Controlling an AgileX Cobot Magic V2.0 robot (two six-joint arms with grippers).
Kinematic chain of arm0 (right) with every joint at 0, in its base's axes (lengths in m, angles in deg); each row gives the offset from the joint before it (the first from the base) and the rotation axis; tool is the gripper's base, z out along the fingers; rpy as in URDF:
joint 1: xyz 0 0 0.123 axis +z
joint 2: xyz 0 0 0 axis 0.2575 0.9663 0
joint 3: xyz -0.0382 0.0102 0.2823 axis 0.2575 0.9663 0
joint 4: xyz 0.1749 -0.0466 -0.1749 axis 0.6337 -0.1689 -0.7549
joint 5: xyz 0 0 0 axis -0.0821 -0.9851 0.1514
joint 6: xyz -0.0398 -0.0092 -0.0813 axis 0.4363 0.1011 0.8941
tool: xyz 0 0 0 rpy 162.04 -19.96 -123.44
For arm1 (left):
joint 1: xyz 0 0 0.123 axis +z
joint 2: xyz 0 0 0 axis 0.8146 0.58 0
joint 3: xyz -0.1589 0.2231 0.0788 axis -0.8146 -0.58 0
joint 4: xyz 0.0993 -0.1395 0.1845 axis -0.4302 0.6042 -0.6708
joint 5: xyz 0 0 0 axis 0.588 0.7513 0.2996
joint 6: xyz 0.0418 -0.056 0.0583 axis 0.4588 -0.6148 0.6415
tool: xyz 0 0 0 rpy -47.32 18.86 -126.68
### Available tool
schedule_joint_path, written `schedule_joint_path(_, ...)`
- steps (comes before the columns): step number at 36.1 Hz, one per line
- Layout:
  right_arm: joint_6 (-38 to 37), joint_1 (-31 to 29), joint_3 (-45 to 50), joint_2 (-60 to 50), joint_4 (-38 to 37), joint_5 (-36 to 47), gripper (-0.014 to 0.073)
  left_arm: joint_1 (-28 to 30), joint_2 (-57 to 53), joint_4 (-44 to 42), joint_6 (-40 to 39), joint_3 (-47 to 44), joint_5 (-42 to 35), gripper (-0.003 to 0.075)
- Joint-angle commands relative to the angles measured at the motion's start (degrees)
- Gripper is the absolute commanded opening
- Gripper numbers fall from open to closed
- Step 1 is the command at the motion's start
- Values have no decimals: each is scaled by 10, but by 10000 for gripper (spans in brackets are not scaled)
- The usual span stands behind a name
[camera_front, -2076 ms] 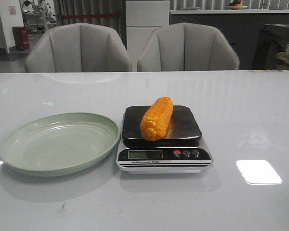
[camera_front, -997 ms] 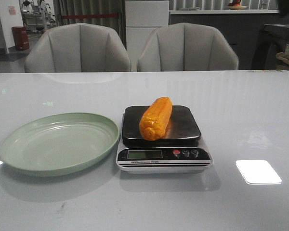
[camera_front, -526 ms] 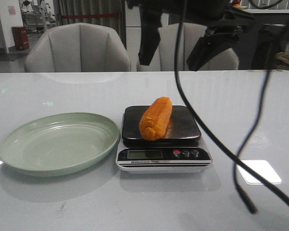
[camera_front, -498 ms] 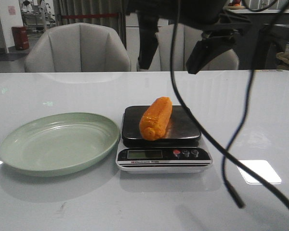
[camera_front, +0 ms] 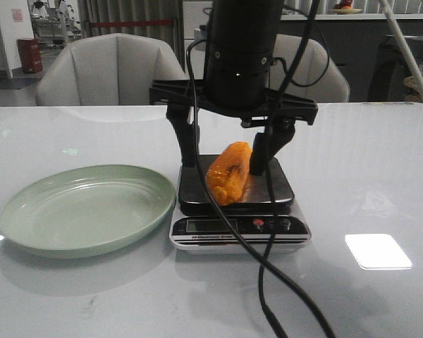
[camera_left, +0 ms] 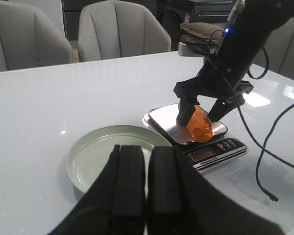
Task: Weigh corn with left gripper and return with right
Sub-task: 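Lower the right gripper over the scale and grasp the corn, then carry the corn with the right gripper onto the plate and release, then raise the right gripper off the plate and withdraw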
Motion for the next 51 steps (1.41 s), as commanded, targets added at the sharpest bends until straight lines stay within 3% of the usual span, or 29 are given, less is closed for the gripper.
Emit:
schedule_joint_path(1,-3,0,-20,-19,5,10,584,0,6,-4,1,16,-47,114)
schedule_joint_path(11,-3,1,-35,-5,38,34,242,0,6,-4,1,16,-45,114)
schedule_joint_path(25,13,107,-99,16,42,139,222,0,6,-4,1,16,-45,114)
schedule_joint_path(30,14,131,-99,45,45,145,275,0,6,-4,1,16,-45,114)
schedule_joint_path(39,15,139,-99,68,45,147,573,0,6,-4,1,16,-45,114)
schedule_joint_path(51,34,96,-100,11,45,107,597,0,6,-4,1,16,-45,114)
